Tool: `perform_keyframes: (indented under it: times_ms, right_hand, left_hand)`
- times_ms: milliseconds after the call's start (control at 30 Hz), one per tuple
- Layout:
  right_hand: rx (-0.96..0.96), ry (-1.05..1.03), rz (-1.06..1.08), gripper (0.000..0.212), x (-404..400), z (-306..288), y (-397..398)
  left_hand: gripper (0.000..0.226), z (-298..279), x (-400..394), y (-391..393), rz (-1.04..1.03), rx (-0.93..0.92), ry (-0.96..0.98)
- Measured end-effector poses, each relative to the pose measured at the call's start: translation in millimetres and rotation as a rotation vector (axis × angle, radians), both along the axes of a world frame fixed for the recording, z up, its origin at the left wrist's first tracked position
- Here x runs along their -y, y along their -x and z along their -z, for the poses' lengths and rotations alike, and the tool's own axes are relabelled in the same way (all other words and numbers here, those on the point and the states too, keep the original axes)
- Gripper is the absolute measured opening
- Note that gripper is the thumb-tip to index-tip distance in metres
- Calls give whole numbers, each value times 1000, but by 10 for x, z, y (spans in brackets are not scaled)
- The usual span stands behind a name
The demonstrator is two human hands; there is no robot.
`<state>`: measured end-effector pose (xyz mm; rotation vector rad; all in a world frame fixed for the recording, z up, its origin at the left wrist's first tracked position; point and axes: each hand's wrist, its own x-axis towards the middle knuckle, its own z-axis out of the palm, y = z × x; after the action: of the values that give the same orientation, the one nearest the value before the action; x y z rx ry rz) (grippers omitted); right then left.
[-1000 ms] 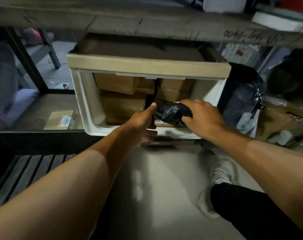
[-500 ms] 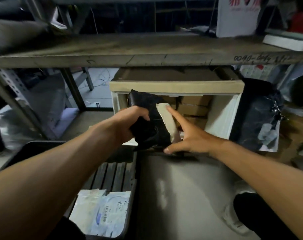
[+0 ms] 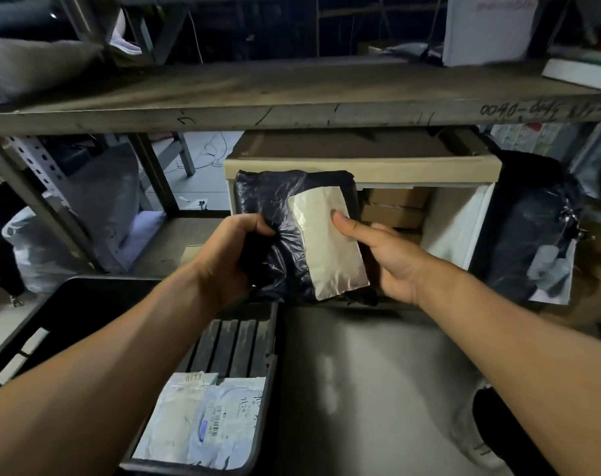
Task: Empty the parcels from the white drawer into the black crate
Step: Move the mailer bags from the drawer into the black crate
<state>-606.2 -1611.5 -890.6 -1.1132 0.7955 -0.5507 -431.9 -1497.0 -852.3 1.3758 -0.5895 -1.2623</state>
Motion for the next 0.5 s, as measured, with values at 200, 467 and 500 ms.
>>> perform_keyframes:
  times_ms: [200,467,500]
  right_hand:
    - [-6,83,82,76,9,42,-60]
    - [-50,95,166,48,-4,82,-121]
    - [-54,93,209,46,2,90,-118]
  left_hand:
    - [13,102,-7,-44,-42,4,-36]
    - [43,221,28,-71,-322,425,-62]
    - [47,242,24,-44,-337,548,-44]
